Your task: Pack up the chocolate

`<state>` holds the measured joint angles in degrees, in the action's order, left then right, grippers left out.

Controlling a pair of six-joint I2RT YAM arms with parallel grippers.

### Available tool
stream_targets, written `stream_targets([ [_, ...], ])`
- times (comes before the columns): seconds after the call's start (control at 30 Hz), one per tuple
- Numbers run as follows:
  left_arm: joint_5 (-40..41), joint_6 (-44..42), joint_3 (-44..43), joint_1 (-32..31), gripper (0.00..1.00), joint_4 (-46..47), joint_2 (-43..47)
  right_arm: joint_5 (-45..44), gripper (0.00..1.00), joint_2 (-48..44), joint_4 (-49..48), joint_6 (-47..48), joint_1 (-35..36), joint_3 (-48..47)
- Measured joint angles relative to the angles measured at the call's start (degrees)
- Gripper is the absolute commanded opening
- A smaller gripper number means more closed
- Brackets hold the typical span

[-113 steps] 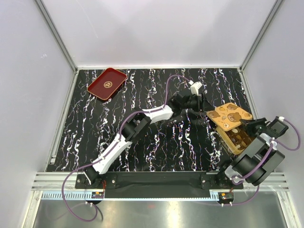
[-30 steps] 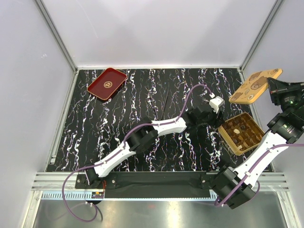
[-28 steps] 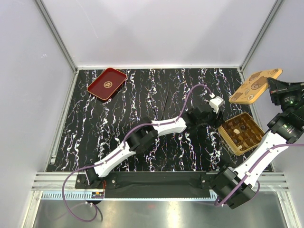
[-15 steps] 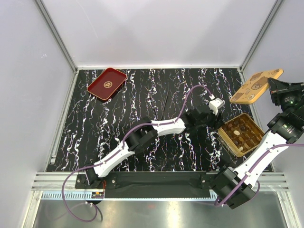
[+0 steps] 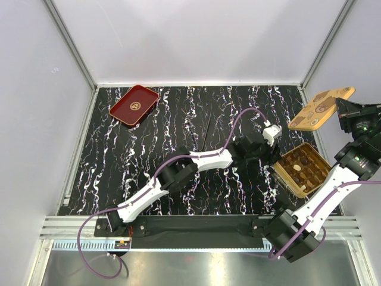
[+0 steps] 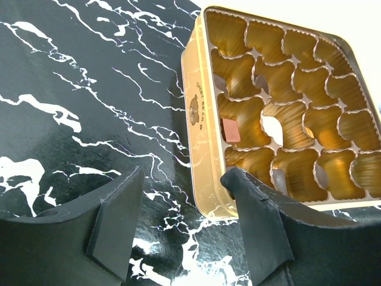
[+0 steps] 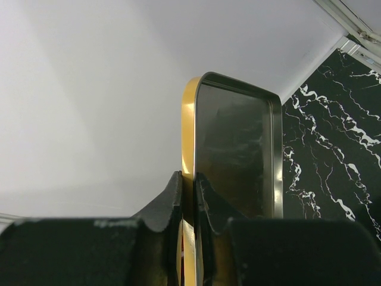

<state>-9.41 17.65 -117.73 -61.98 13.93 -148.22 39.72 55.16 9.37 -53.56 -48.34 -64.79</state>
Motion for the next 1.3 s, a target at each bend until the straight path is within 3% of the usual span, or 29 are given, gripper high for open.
stream_targets([
  [0.3, 1.4, -2.1, -1.0, -0.9, 0.64, -2.6, 0.0, -0.2, 0.0, -0.3, 0.1, 0.0, 0.0, 0.0],
  [0.67, 9.3, -0.7, -1.8, -1.9, 0.4, -9.3, 1.9, -0.2, 0.0, -0.9, 0.4, 0.1, 0.0, 0.0],
  [0.93, 13.0, 2.8, -1.5, 0.8, 0.29, -14.8, 3.8, -0.2, 0.0, -1.4, 0.3, 0.5, 0.0, 1.2],
  [1.3, 15.8, 8.7, 4.0, 5.1, 0.24, -18.0, 8.3, 0.4, 0.0, -0.2, -3.5, 0.1, 0.0, 8.3],
])
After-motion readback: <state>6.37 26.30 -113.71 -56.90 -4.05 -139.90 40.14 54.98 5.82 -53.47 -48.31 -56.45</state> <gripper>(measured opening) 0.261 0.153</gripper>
